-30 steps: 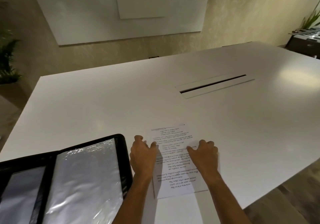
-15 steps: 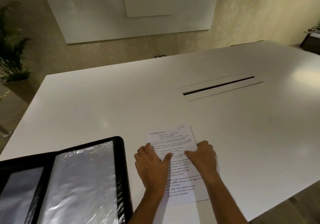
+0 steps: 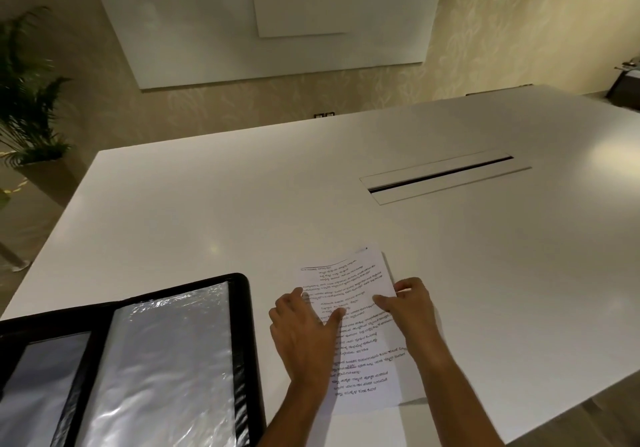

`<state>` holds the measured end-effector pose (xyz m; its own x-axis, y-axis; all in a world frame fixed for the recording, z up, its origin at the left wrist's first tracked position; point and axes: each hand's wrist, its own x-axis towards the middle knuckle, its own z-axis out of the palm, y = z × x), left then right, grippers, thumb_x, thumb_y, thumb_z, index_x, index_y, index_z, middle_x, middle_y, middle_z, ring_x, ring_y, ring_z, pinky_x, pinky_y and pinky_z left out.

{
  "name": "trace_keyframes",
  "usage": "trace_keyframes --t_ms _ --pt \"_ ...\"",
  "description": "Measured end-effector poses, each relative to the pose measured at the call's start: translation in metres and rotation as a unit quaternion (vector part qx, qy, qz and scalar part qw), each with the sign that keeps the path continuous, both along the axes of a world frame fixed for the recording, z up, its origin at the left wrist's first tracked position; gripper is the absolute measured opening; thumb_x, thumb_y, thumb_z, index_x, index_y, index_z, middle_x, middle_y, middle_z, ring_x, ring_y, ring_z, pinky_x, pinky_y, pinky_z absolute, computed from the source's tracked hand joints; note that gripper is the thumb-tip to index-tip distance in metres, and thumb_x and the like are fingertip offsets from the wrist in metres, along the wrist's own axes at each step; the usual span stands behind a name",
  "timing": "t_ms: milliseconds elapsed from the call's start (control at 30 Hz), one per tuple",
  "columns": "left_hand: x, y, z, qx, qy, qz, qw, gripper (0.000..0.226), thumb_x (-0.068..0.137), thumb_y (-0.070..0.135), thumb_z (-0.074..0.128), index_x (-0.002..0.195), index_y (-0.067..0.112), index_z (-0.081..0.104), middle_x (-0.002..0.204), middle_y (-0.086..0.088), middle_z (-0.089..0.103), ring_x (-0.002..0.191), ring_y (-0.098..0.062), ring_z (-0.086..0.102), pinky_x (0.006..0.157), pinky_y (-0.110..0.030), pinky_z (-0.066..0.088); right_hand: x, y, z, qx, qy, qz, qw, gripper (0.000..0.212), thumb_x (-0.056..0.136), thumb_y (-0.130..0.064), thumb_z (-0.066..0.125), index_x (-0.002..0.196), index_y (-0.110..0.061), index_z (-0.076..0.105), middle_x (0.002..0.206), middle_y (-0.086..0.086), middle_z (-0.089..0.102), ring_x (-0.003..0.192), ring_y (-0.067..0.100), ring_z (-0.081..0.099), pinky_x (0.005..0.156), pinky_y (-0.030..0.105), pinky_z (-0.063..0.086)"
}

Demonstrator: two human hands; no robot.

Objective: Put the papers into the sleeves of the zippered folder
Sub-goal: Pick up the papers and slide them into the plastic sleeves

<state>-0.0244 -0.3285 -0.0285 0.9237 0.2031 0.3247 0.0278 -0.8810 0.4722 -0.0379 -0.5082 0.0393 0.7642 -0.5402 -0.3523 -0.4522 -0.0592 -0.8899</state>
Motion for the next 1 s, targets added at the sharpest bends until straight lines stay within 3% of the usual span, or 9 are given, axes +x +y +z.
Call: trace_keyframes --t_ms 67,167,267,400,467,567,733,867,1000 --pt "0.0 0.0 0.0 -0.006 0.003 -0.001 1.0 0.099 0.069 0.085 0.081 0.132 0.013 0.056 0.119 -0.013 0.065 0.104 -0.03 0.06 0.078 -0.043 0.057 -0.004 -0.012 0.0 0.093 -0.002 0.01 0.996 0.045 0.084 0.0 0.092 0.121 -0.001 0.065 0.103 0.019 0.08 0.086 0.038 0.081 0.067 0.039 0.065" --pt "0.0 -0.001 0.003 -0.003 0.018 -0.002 1.0 0.1 0.069 0.085 0.08 0.133 0.012 0.059 0.119 -0.012 0.066 0.105 -0.029 0.061 0.08 -0.043 0.058 -0.007 -0.027 0.004 0.187 0.019 0.128 0.974 0.027 0.095 0.002 0.08 0.121 0.006 0.077 0.105 0.023 0.085 0.092 0.043 0.084 0.077 0.046 0.071" --pt "-0.001 -0.001 0.007 -0.057 0.025 0.006 0.998 0.093 0.075 0.078 0.082 0.138 0.013 0.06 0.127 -0.01 0.066 0.113 -0.029 0.06 0.089 -0.044 0.056 -0.005 -0.024 0.011 0.106 -0.006 0.183 0.977 0.024 0.098 0.006 0.073 0.12 -0.002 0.08 0.105 0.014 0.087 0.093 0.035 0.085 0.088 0.051 0.07" --pt "0.0 0.008 0.011 -0.252 0.046 0.004 0.967 0.099 0.081 0.077 0.078 0.153 0.016 0.048 0.146 -0.003 0.055 0.13 -0.019 0.047 0.11 -0.046 0.049 -0.008 -0.012 0.02 0.026 -0.1 0.185 0.977 0.024 0.1 0.0 0.076 0.12 -0.013 0.082 0.109 0.004 0.088 0.093 0.026 0.086 0.091 0.054 0.068" --pt "0.006 0.019 0.023 -0.372 0.082 -0.014 0.924 0.111 0.072 0.084 0.081 0.157 0.022 0.044 0.147 0.001 0.055 0.135 -0.017 0.05 0.113 -0.048 0.052 -0.011 -0.012 0.027 0.027 -0.157 0.179 0.971 0.025 0.1 -0.003 0.078 0.123 -0.013 0.082 0.11 0.004 0.087 0.095 0.028 0.085 0.09 0.051 0.069" --pt "0.022 0.042 0.049 -0.463 0.08 -0.071 0.88 0.091 0.06 0.082 0.087 0.131 0.028 0.07 0.128 0.001 0.077 0.113 -0.019 0.076 0.09 -0.036 0.066 -0.013 -0.015 0.038 0.061 -0.235 0.187 0.952 0.025 0.1 -0.003 0.077 0.122 -0.014 0.082 0.111 0.005 0.087 0.099 0.03 0.085 0.086 0.04 0.07" --pt "0.037 0.065 0.087 -0.583 0.031 -0.225 0.78 0.05 0.073 0.039 0.1 0.117 0.021 0.082 0.123 -0.011 0.082 0.114 -0.034 0.079 0.089 -0.034 0.067 -0.008 -0.014 0.049 0.076 -0.305 0.154 0.937 0.03 0.098 -0.004 0.079 0.109 -0.031 0.087 0.107 0.003 0.087 0.095 0.025 0.085 0.079 0.034 0.069" --pt "0.032 0.058 0.104 -0.605 0.005 -0.255 0.754 0.058 0.082 0.036 0.096 0.13 0.012 0.075 0.127 -0.016 0.079 0.115 -0.036 0.078 0.088 -0.039 0.067 -0.008 -0.002 0.049 0.085 -0.364 0.131 0.918 0.035 0.102 -0.009 0.076 0.115 -0.041 0.083 0.114 -0.003 0.086 0.101 0.016 0.083 0.08 0.024 0.066" --pt "0.015 0.039 0.1 -0.572 0.015 -0.229 0.788 0.037 0.088 0.034 0.09 0.123 0.029 0.078 0.122 -0.008 0.081 0.117 -0.028 0.078 0.091 -0.041 0.068 -0.013 0.008 0.023 0.099 -0.361 0.103 0.922 0.031 0.105 -0.015 0.071 0.127 -0.036 0.078 0.123 -0.004 0.083 0.114 0.015 0.08 0.087 0.026 0.066"
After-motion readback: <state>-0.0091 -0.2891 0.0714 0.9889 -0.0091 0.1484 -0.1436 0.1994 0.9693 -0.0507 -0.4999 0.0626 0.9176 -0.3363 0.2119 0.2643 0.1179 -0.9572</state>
